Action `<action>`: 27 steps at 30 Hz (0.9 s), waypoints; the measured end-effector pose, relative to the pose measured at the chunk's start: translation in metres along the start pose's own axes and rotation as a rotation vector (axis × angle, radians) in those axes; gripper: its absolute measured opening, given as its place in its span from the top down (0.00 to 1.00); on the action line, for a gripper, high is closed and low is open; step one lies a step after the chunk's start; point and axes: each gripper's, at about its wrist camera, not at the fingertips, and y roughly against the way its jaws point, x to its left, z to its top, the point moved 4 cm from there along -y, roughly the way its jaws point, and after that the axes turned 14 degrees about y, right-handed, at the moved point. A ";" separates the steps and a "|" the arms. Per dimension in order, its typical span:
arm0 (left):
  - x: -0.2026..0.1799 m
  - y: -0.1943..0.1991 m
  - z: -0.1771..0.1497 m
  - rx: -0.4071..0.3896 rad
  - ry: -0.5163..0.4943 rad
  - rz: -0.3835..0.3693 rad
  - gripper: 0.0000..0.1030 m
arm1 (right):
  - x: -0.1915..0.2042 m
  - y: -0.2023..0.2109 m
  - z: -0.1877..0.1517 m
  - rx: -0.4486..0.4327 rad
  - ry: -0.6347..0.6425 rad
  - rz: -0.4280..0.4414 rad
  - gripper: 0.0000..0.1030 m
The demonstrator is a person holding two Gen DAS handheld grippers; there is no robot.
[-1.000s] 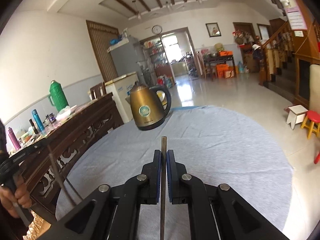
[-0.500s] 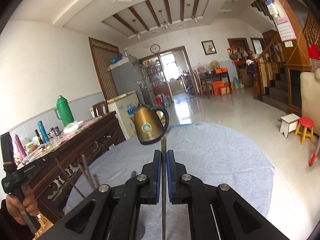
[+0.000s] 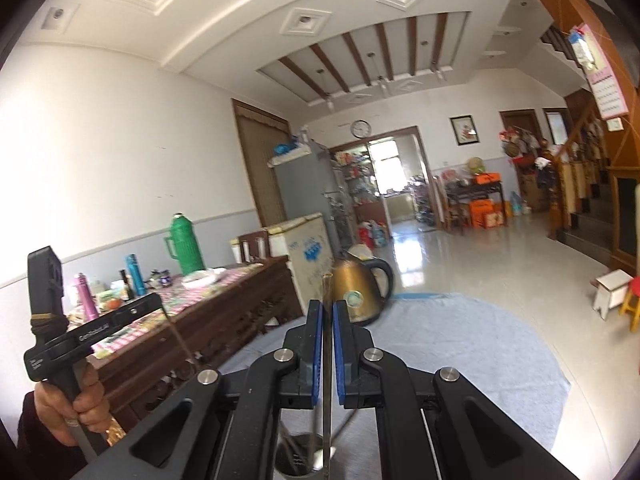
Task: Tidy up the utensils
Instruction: 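Carry both chopsticks upright over the olive cup with both tools, then lower the chopsticks into the olive cup and open both tools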
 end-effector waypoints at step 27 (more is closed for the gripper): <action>-0.026 -0.032 -0.041 0.145 0.015 -0.049 0.95 | 0.066 -0.056 -0.031 0.061 0.147 -0.001 0.94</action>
